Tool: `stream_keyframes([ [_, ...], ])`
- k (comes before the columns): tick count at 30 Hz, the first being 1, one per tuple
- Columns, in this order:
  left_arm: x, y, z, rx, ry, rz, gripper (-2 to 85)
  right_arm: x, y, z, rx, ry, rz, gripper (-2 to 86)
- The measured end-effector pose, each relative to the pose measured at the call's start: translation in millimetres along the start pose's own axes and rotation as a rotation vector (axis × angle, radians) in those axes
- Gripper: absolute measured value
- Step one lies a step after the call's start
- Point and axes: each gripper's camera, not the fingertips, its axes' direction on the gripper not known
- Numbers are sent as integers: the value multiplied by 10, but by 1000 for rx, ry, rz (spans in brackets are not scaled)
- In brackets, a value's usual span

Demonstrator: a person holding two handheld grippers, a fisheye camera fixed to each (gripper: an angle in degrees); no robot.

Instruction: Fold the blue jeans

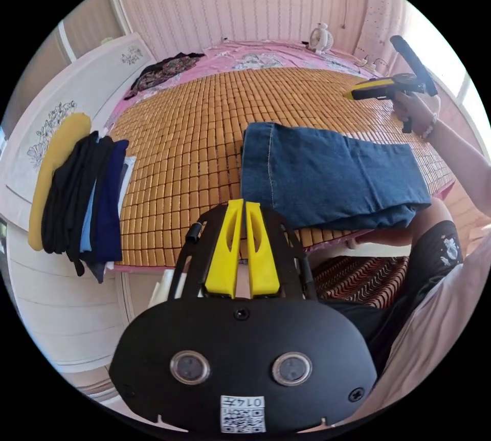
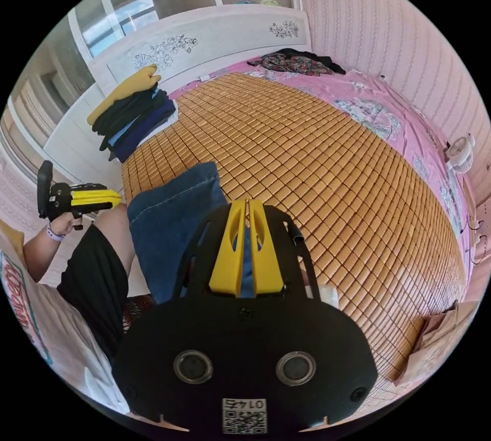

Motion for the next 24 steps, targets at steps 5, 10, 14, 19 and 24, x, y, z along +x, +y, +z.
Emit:
stream_keyframes([
  [5, 887, -343, 309, 8, 375, 260, -10, 118, 626, -125, -262, 10, 30, -5],
  [10, 1641, -498, 879, -155, 369, 395, -10, -232, 434, 271, -367, -9, -87, -9],
  [14, 1752, -472, 1116, -204, 335, 401, -10, -190, 157, 597, -505, -24, -88, -9],
  [19, 1717, -459, 1160, -219, 351, 409, -10, -123, -222, 563, -663, 6, -178, -9],
  [24, 1658, -378, 1286, -202, 372, 376, -10, 114, -249, 545, -628, -33, -104, -9],
])
